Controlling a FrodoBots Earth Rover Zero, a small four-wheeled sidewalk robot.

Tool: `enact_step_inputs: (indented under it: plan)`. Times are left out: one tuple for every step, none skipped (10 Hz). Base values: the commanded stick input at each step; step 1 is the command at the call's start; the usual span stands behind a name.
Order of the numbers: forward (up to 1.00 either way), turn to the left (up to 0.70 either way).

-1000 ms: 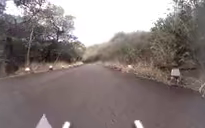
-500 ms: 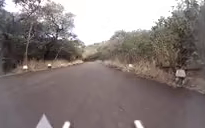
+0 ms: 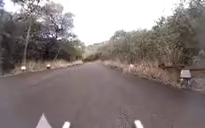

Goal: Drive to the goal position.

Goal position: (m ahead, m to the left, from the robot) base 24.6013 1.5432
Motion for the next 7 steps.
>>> enact_step_inputs:
  plan:
    - [0.5,0.0]
    - [0.5,0.0]
    - [0.5,0.0]
    - [0.5,0.0]
    - [0.5,0.0]
    - [0.5,0.0]
    - [0.5,0.0]
